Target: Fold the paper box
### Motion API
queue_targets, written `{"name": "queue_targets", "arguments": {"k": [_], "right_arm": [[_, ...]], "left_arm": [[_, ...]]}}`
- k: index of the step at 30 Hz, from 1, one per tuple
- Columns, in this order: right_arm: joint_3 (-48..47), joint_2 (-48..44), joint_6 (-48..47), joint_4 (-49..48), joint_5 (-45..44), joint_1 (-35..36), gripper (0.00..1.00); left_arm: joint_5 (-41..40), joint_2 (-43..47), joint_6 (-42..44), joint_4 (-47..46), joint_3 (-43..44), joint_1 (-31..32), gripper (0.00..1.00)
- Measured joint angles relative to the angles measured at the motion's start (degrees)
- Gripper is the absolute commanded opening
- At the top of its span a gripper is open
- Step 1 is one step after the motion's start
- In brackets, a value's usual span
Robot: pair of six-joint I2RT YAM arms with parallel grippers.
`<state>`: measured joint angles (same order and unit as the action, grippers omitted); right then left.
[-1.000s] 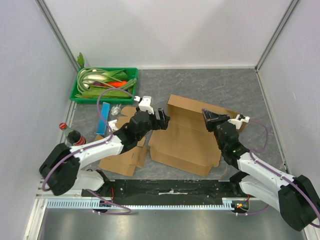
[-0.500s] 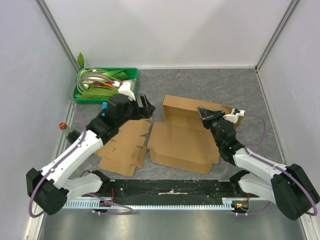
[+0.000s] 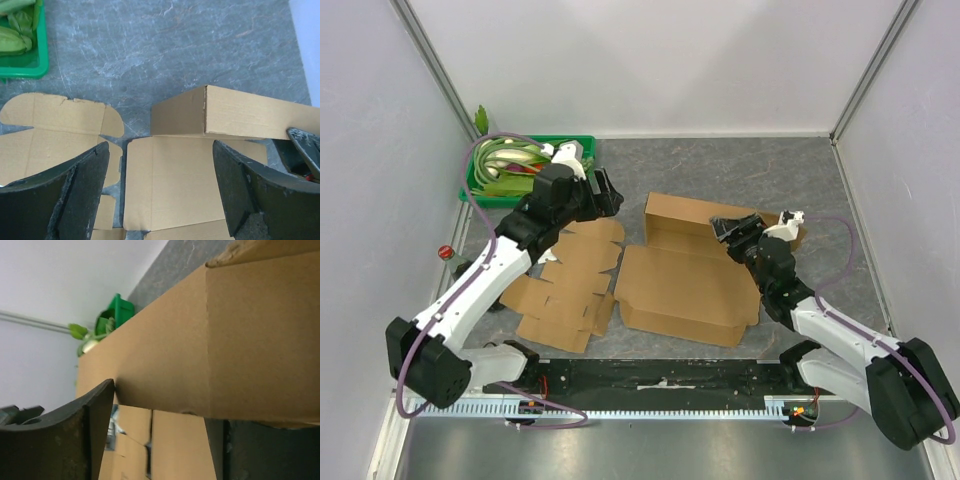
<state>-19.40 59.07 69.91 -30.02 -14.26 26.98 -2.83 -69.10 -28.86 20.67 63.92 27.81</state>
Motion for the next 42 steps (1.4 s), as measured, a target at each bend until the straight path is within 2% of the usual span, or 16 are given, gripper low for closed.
{"name": "queue_targets", "arguments": {"k": [3,11,19,22,26,30,32,34,38,42], "right_arm": [[-1.0,-1.0,-4.2,3.8,2.1,-0.3,0.98],[-6.8,-7.8,-15.9,17.7,8.2,-0.2,0.98],[-5.8,-17.3,-24.8,22.6,13.9,-0.2,0.98],[-8.1,-19.0,-29.3,29.7,15.9,-0.2,0.98],[-17.1,-18.5,-33.5,43.2,16.1,-0.2,0.98],[-28.9,-14.8,-35.1,55.0,14.5,-0.8,0.98],[-33.6,-13.0,-35.5,59.6,12.7,-1.2,0.98],[-35.8,-12.4,-35.5,64.2,9.5,-2.4,0.98],[-35.7,-12.1,-34.9,68.2,8.6,-7.2,0.98],[-32.9,-12.0,-29.9,66.8,13.0,-12.0,0.98]], "left_arm": [[0.1,-2.1,0.1,-0.9,-0.7,0.0,0.89],[-0.1,-2.2,3.0,-4.4,-4.5,-0.5,0.89],[-0.2,-4.4,4.2,-5.9,-9.2,-0.6,0.90],[-0.3,-6.1,4.2,-4.3,-8.6,-1.2,0.90],[-0.5,-4.9,4.2,-3.6,-8.7,-2.1,0.90],[2.4,-1.9,4.5,-5.1,-9.0,-2.9,0.87],[5.2,-1.8,5.0,-6.1,-9.0,-3.1,0.79],[8.1,-2.8,5.2,-7.0,-9.3,-3.1,0.78],[12.0,-4.0,4.2,-9.7,-12.9,-3.1,0.83],[15.6,-4.7,1.0,-10.7,-14.2,-3.1,0.86]]}}
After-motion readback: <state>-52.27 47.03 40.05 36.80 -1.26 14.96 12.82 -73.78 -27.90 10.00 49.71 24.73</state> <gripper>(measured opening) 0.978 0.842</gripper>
